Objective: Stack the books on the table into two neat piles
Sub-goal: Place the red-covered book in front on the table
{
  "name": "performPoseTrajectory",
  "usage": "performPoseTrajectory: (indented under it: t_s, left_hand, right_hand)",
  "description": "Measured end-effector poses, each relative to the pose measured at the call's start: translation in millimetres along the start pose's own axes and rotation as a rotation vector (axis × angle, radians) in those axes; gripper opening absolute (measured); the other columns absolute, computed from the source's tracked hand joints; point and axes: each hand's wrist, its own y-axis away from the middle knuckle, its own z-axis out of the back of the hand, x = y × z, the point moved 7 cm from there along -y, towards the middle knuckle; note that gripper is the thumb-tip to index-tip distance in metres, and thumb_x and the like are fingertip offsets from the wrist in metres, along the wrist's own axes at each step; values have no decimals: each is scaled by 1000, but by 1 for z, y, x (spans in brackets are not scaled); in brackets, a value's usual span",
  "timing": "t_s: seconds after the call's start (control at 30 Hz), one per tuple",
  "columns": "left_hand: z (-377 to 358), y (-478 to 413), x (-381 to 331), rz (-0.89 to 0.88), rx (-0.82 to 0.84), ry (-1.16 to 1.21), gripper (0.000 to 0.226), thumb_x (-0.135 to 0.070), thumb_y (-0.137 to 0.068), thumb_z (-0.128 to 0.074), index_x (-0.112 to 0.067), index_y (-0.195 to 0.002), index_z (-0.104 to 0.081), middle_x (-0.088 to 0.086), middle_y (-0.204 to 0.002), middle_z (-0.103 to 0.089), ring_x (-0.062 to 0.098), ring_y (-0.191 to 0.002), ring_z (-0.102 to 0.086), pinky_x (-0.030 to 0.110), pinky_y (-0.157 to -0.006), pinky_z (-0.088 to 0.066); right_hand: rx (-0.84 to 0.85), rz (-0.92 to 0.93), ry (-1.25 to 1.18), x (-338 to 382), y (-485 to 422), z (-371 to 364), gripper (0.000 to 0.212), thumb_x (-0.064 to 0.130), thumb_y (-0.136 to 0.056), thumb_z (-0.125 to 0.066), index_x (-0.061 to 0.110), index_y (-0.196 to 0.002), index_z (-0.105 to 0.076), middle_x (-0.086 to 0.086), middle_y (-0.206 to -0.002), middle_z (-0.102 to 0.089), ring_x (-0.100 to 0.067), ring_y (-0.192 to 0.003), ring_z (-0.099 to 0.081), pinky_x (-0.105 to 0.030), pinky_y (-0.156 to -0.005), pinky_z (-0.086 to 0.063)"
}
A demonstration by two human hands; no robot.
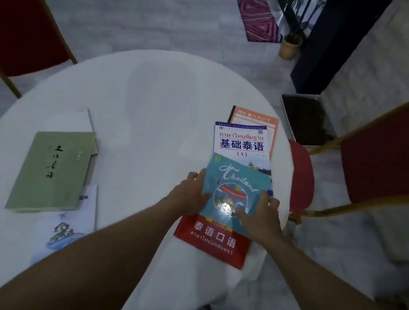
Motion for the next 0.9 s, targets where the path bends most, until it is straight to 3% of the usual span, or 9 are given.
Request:
performPoseTrajectory:
  t_s: [0.13, 0.33, 0.43, 0.53, 0.67, 0.77, 0.9]
  left_hand:
    - [-16, 2, 10, 34, 27, 11, 63, -29, -92, -58, -27, -146, -26, 13, -135, -45, 33, -121, -56, 47, -93, -56]
    - [-22, 0, 31, 125, -31, 54, 75, -33, -86, -68, -24, -147, -25, 15, -126, -50, 34, -118, -54, 50, -95, -53]
    - [-19, 4, 37, 151, -30, 95, 69, -32, -88, -66, -25, -144, -27, 15, -126, -46, 35, -118, -52, 50, -95, -53]
    - [-11, 15, 48, 177, -17, 128, 66, -24, -90, -62, -27, -145, -25, 15, -129, -41, 34, -121, -50, 48, -95, -54]
    - [5, 43, 81, 242, -50, 115, 68, -22, -89, -62, -22, -145, -22, 15, -130, -42, 33, -126, -46, 45, -97, -50]
    - [19, 68, 111, 298, -84, 135, 76, -36, -84, -70, -20, -143, -24, 13, -129, -44, 29, -122, -46, 42, -94, -49]
    - [29, 98, 149, 370, -122, 147, 77, -27, -87, -65, -16, -148, -20, 18, -127, -41, 34, -122, -47, 42, -94, -48]
  right_hand:
    - [-37, -31, -58, -10, -1, -13, 82, 39, -80, -81, 23, -144, -31, -13, -139, -37, -36, -122, -53, -44, -96, -51]
    - [-50, -135, -122, -15, -10, -22, 100, 28, -71, -89, 19, -148, -26, -18, -134, -46, -38, -128, -46, -45, -98, -47]
    - [-18, -167, -157, -10, -15, -23, 96, 22, -68, -93, 13, -143, -33, -17, -133, -47, -37, -128, -47, -48, -102, -48]
    - [19, -73, -154, 10, -19, -29, 78, 17, -71, -90, 13, -135, -44, -15, -133, -46, -31, -123, -49, -41, -96, -51]
    - [101, 86, -184, 54, -13, -53, 78, 18, -76, -87, 15, -139, -42, -11, -135, -41, -25, -119, -49, -26, -86, -43]
    - [185, 206, -163, 88, -4, -79, 74, 15, -76, -87, 14, -137, -47, -9, -136, -48, -23, -119, -53, -30, -93, -52]
    - [252, 277, -154, 121, 11, -106, 72, 14, -76, -86, 14, -138, -48, -10, -133, -52, -22, -114, -59, -35, -92, -57]
